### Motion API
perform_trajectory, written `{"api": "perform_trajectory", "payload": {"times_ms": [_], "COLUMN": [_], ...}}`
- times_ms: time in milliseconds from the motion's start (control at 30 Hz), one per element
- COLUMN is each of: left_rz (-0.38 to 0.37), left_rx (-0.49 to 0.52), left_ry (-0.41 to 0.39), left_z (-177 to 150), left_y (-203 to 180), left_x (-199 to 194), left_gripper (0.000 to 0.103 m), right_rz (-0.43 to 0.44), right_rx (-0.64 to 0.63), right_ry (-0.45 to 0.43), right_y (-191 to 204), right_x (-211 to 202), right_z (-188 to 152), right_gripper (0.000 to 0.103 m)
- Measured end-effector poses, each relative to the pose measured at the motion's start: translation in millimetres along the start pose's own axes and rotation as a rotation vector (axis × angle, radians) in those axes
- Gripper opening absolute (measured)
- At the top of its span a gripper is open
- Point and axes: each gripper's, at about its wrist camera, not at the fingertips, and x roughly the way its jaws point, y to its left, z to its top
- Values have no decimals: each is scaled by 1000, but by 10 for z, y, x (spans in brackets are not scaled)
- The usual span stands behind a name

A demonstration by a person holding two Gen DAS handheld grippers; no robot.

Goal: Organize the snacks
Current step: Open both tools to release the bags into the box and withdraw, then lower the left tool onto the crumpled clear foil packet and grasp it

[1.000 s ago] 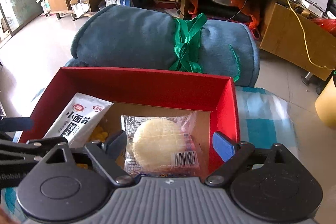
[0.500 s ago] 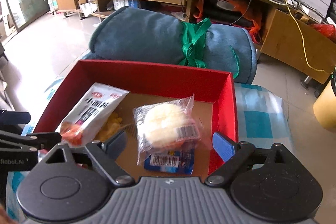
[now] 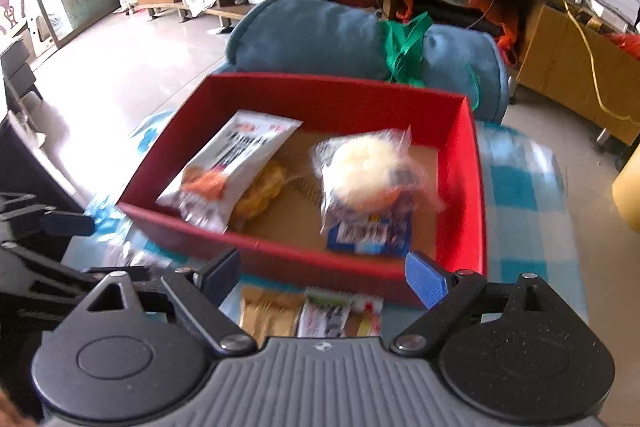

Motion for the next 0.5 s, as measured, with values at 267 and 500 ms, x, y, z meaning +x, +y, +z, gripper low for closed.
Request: {"api": "perform_trajectory", "payload": {"times_ms": [267, 500], "left_rz": [-28, -131], "left_rx": [171, 261], "left_ry": [45, 119], "left_z": [-42, -74], "left_y": [-8, 53], "left_x": [259, 489], "left_gripper": [85, 87], "right_rz": [44, 72], "right_rx": [17, 43], "right_ry": [63, 108], "right_y": [69, 87], "right_x": [-31, -14], "right_z": [-269, -412], "right_gripper": [87, 87]}}
